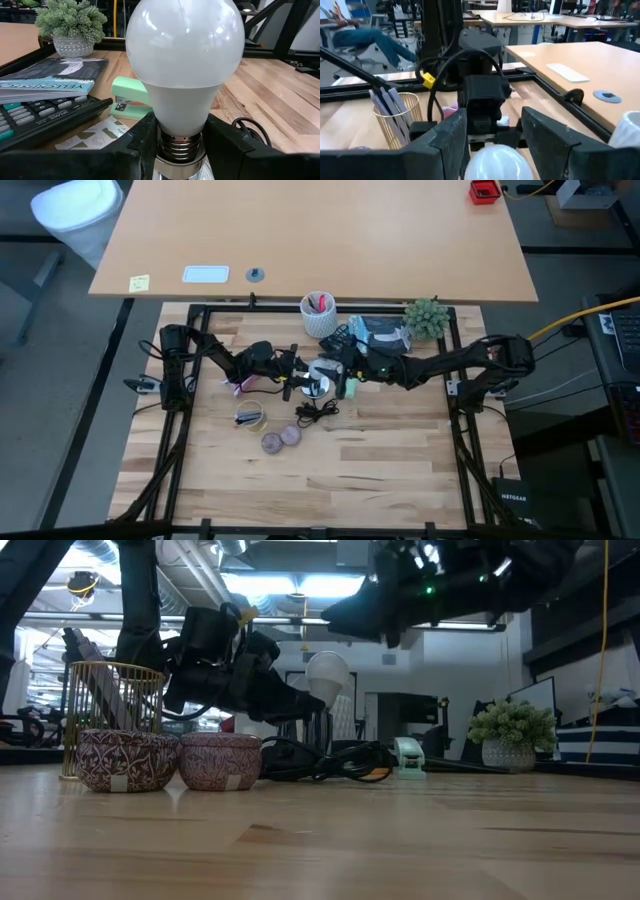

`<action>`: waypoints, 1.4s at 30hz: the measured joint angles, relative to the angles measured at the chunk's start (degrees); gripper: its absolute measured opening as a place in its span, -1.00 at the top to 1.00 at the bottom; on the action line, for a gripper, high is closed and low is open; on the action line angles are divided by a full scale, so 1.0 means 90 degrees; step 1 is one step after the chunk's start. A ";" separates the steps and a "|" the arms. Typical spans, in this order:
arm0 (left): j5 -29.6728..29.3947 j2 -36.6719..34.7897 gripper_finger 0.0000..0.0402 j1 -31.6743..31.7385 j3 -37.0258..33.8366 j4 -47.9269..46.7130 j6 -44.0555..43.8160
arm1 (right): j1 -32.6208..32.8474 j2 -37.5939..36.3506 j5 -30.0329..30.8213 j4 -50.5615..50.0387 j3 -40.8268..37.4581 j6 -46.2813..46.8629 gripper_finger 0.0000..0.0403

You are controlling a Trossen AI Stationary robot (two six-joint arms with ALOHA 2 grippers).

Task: Screw lightbulb
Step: Insert the white lightbulb into the silver lamp

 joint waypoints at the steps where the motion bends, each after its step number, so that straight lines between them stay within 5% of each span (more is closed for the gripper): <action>1: 0.0000 0.0000 0.36 0.0000 0.0000 -0.0002 0.0000 | 0.0000 -0.0123 0.0000 -0.0185 0.0000 -0.0019 0.03; 9: 0.0000 0.0000 0.36 0.0000 0.0000 -0.0007 -0.0014 | 0.0000 -0.0635 0.0160 -0.1575 -0.0002 0.0033 0.03; 21: -0.0002 0.0000 0.36 0.0000 -0.0009 0.0017 -0.0101 | 0.0000 0.0237 0.0168 -0.0780 0.0005 0.0072 0.03; 42: -0.0098 0.0000 0.20 -0.0028 -0.0007 -0.0019 -0.0149 | 0.0002 0.0300 0.0168 -0.0745 0.0010 0.0077 0.03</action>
